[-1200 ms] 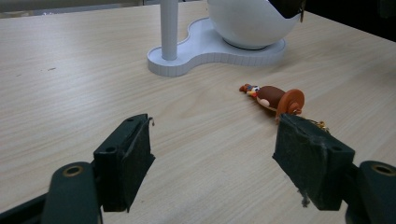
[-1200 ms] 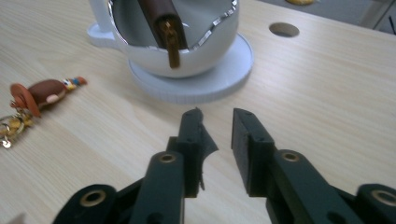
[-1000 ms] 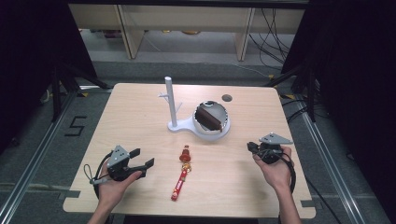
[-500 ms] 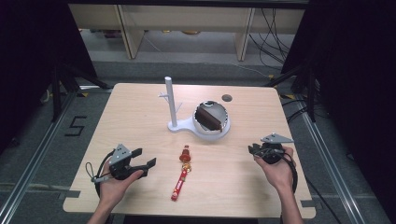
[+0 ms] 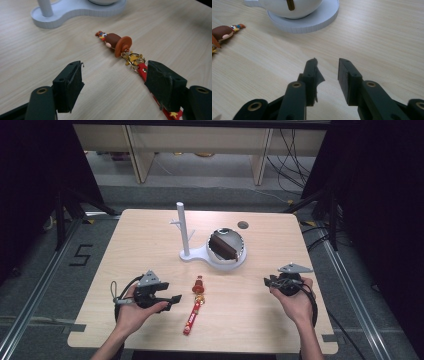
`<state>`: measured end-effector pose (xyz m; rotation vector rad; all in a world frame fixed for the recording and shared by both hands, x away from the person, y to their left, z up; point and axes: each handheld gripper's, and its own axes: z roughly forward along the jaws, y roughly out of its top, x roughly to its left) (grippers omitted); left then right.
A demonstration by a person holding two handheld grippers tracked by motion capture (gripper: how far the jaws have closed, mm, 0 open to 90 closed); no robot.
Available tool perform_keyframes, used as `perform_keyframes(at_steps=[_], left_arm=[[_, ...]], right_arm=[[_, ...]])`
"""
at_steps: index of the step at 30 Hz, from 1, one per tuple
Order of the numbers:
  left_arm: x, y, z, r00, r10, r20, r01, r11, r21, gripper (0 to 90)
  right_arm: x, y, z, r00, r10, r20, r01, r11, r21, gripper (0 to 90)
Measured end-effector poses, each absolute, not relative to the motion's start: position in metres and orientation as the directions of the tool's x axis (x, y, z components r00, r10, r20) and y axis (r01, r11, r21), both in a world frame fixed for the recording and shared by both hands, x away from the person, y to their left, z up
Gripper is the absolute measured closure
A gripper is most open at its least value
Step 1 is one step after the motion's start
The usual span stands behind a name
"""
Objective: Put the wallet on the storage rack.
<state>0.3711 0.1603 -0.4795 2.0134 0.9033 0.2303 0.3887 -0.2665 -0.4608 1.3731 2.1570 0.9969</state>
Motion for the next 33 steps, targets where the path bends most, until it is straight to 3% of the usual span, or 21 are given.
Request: perform_keyframes(at_steps=[5, 10, 25, 33], left_arm=[[0.374, 0.151, -0.48, 0.743, 0.652, -0.15, 0.499, -0.392, 0.773, 32.8], [0.384, 0.143, -0.481, 0.775, 0.624, -0.102, 0.454, -0.436, 0.777, 43.1], [0.411, 0.121, -0.496, 0.851, 0.525, -0.01, 0.356, -0.563, 0.745, 60.7], [0.414, 0.115, -0.499, 0.87, 0.492, 0.024, 0.319, -0.6, 0.734, 65.4]], right_arm=[[0.391, -0.266, -0.463, -0.457, 0.888, 0.051, 0.603, 0.268, 0.751, 68.5], [0.392, -0.266, -0.465, -0.473, 0.88, 0.044, 0.597, 0.283, 0.75, 67.5], [0.392, -0.263, -0.467, -0.468, 0.882, 0.064, 0.618, 0.274, 0.737, 65.7], [0.393, -0.263, -0.469, -0.484, 0.873, 0.067, 0.608, 0.28, 0.743, 65.4]])
